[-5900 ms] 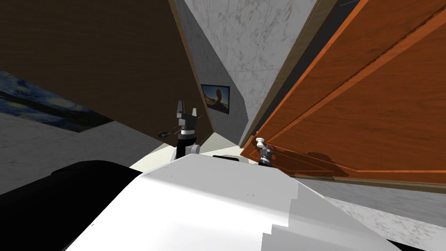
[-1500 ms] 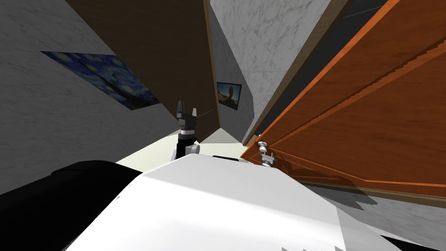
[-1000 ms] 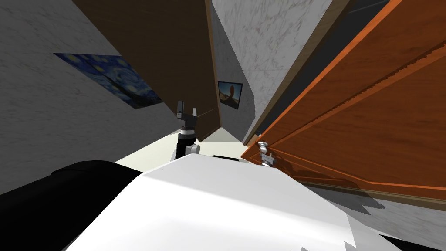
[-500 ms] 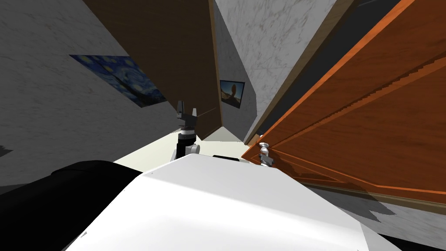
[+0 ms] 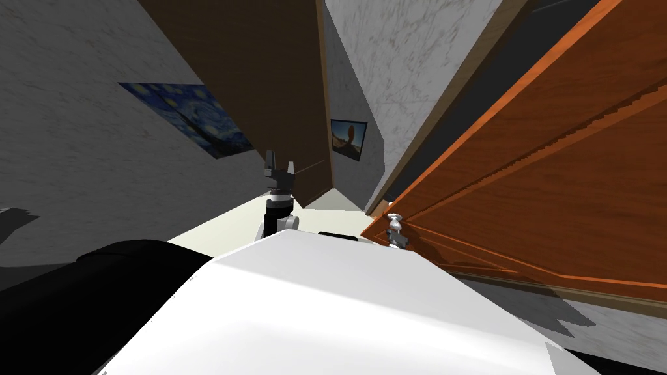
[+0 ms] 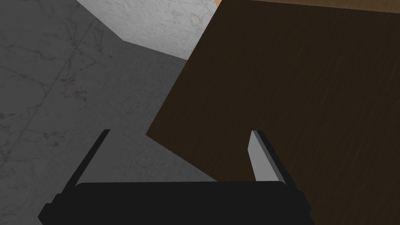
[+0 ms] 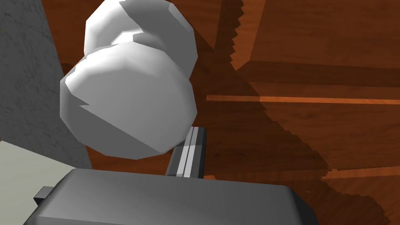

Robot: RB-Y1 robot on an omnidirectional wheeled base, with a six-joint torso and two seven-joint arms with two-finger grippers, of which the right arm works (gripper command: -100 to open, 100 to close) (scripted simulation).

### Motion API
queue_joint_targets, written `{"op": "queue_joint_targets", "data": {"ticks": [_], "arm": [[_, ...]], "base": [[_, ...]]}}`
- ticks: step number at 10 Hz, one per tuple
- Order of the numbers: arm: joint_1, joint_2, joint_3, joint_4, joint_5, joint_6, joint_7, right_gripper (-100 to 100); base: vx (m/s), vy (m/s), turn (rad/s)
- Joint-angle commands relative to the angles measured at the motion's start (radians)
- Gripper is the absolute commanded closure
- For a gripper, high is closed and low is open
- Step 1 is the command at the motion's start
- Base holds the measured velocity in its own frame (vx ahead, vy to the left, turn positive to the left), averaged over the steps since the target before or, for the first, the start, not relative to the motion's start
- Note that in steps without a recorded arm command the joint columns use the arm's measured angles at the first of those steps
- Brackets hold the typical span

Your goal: Pull the door open

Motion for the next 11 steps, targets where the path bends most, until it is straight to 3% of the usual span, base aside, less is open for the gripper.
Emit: {"op": "queue_joint_targets", "data": {"ticks": [1,4,5,7,8,9,11], "arm": [[-0.022,0.008,0.030,-0.006,0.000,-0.023,-0.036,-100],[-0.022,0.008,0.030,-0.006,0.000,-0.023,-0.036,-100],[-0.019,0.007,0.044,-0.011,-0.018,-0.025,-0.071,-100],[-0.018,0.006,0.049,-0.013,-0.026,-0.026,-0.085,-100],[0.008,0.000,0.027,-0.012,-0.036,-0.011,-0.066,-100],[0.016,-0.012,0.014,-0.029,-0.051,0.025,-0.064,-100],[0.018,-0.020,0.006,-0.050,-0.062,0.053,-0.059,-100]], "base": [[-0.058,-0.005,0.026],[-0.012,0.004,0.000],[-0.037,-0.011,0.047],[-0.048,-0.017,0.045],[-0.014,-0.031,-0.034],[0.006,-0.014,-0.083],[0.010,0.018,-0.049]]}}
